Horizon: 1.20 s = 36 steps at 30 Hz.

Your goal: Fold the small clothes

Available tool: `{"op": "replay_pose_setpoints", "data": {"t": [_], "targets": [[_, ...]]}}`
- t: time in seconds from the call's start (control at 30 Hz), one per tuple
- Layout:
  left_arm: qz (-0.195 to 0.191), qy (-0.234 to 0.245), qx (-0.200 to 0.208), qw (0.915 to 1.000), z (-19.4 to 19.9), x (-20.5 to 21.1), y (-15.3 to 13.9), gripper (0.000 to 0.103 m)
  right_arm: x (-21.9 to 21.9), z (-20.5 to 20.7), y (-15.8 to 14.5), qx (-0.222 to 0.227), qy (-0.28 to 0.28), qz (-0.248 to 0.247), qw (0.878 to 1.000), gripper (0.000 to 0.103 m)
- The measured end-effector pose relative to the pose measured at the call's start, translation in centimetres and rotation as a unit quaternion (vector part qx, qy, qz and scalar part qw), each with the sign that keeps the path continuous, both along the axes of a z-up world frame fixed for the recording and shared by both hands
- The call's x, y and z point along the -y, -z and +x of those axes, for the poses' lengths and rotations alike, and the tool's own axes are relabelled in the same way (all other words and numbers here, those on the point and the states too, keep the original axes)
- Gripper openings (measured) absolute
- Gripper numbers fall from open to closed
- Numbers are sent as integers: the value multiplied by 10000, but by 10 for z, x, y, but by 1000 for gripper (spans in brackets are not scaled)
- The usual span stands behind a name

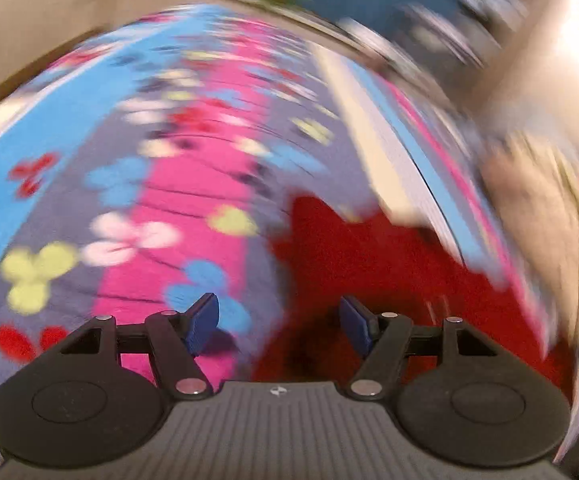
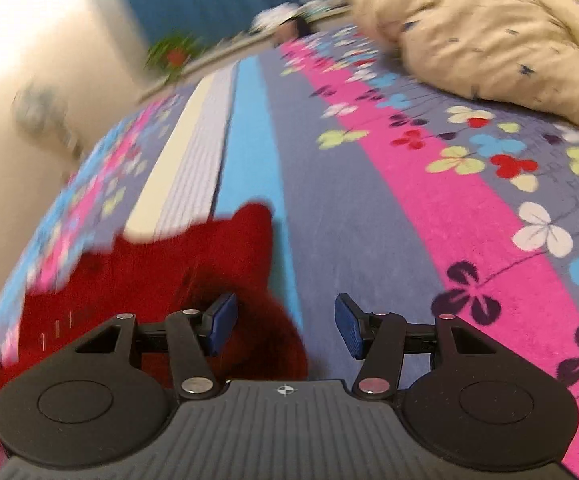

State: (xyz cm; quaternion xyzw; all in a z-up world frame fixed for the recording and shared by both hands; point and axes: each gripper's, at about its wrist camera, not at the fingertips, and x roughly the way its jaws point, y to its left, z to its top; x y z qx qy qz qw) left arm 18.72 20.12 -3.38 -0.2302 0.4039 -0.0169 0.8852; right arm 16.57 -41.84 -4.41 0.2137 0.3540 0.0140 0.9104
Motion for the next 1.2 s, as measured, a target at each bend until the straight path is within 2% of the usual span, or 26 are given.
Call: {"op": "replay_pose_setpoints", "data": {"t": [0.07,0.1,0.17,0.27,0.47,0.53,0.63,0.67,0.87,1.0,1.1,1.2], "targets": [[-461,-376,-205,9980,4,-17,10,69,11,4,5,-58,524,304,9981,56],[-536,-360,-298,9975,5,-18,13,69,16,6,9,-151,695,458,9964,56],[-429,-143,-370,9983,7,-11,13,69,20,8,17,-348,866,647,9935,56],[-238,159,-350,9990,7,-5,10,71,19,6,15,-341,812,513,9948,56],[-83,48,-488,9988,-4,-22,7,71,41,-11,8,-160,891,379,9952,56],[80,227,-585,9980,-9,-25,5,72,52,-20,8,-186,765,317,9964,57],[604,583,-865,9927,-22,-23,6,73,62,-32,14,-362,342,304,9983,59],[730,715,-848,9911,-27,-21,5,73,62,-36,15,-403,156,276,9987,59],[677,1457,-530,9856,-31,2,1,74,37,-44,22,-626,-961,-238,9931,60],[958,1763,-634,9776,-22,31,9,75,1,-33,25,-733,-1564,-584,9832,60],[1058,1926,-595,9737,-15,44,14,75,-16,-22,24,-669,-1704,-697,9806,60],[1087,1910,-579,9738,-7,51,18,76,-28,-9,26,-696,-1667,-853,9798,60]]}}
